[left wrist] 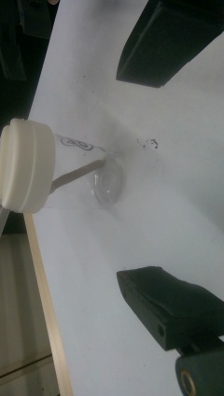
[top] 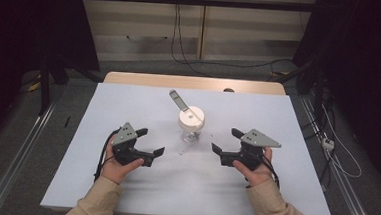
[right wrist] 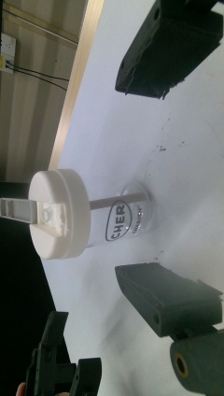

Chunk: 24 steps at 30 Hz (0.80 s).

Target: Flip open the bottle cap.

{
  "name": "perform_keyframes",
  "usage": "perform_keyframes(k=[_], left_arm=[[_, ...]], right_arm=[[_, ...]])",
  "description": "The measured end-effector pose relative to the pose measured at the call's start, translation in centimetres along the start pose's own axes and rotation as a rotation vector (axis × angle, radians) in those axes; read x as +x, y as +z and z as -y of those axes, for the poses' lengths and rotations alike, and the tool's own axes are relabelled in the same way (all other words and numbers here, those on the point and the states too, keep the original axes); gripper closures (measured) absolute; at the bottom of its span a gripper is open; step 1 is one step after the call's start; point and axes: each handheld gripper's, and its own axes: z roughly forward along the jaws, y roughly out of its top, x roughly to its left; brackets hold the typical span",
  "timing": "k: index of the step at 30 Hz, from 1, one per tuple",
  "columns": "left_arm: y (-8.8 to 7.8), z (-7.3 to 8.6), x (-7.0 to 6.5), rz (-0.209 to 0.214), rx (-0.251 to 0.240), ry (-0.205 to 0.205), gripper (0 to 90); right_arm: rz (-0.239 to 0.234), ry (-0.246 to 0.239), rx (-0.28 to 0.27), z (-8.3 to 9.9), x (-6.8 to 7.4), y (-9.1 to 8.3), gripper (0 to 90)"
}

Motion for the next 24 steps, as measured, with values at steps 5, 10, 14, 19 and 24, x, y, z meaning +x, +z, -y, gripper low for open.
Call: perform_keyframes(k=[5,10,14,19,24], left_arm=[[-1.2,0.5,0.5,0.000,-0.002,0.006,4.9],[-2.3,1.2,1.0,-0.006,0.016,0.001,5.1],[-3.1,1.6,1.4,-0.004,0.021,-0.009,5.1],[-3.8,2.0,1.8,-0.011,0.031,-0.017,5.0],[-4.5,2.3,2.2,-0.016,0.037,-0.010,5.0]], right_arm=[[0.001,0.014,0.009,0.9,-0.2,-0.7,9.4],[0.002,0.018,0.021,1.7,-0.3,-1.5,9.4],[0.001,0.026,0.028,2.3,-0.5,-2.1,9.2],[0.015,0.022,0.040,3.0,-0.9,-2.9,9.5],[0.029,0.020,0.043,3.4,-1.2,-3.6,9.5]])
